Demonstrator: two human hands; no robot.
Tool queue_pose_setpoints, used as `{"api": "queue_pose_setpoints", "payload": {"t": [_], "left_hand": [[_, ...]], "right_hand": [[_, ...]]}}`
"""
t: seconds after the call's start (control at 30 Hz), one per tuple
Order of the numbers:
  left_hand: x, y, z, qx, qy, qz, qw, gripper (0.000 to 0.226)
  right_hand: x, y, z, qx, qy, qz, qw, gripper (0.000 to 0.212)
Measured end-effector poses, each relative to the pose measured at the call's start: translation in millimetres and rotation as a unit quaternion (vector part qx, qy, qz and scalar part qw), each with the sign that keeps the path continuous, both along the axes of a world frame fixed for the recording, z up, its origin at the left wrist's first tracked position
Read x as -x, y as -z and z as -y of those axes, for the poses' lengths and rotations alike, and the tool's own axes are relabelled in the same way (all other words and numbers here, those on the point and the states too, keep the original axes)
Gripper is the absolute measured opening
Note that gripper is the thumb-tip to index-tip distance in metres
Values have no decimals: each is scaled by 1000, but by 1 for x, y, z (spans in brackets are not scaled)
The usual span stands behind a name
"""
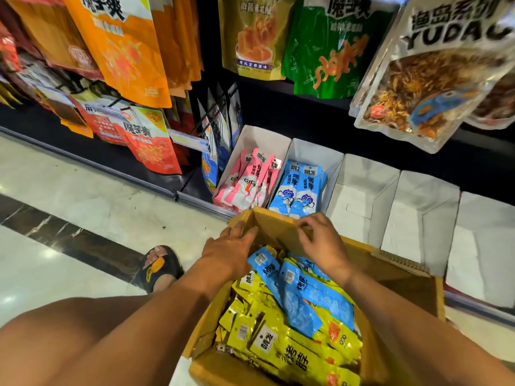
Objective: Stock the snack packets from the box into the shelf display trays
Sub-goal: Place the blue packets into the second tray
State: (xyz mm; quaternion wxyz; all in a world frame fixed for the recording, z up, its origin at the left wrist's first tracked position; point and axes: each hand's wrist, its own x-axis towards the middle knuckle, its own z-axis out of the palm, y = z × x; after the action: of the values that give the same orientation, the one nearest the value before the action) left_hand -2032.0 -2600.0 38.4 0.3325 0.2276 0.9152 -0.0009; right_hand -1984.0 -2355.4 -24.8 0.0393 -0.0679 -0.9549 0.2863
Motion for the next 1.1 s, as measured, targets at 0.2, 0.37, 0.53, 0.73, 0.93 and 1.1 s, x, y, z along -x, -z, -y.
{"api": "queue_pose_setpoints", "payload": {"t": [0.2,0.37,0.53,0.73,0.93,1.1], "left_hand": [[-4,-2,3,14,14,15,1000,96],[-3,-4,1,11,32,-1,999,90],[-2,-2,0,1,52,-13,999,83],[-1,-7,0,-1,62,-19,998,73],[0,-12,-3,0,60,-13,998,72],[2,-16,-8,-11,58,-8,998,69]], "right_hand": [[-59,49,14,-75,-32,98,992,19],[-85,105,14,-92,-46,330,938,75],[-76,115,14,-120,-8,322,939,88],[-75,113,5,-150,-51,358,920,95],[-79,100,3,-168,-73,313,932,54],[-78,73,-4,-218,-67,294,928,24]]}}
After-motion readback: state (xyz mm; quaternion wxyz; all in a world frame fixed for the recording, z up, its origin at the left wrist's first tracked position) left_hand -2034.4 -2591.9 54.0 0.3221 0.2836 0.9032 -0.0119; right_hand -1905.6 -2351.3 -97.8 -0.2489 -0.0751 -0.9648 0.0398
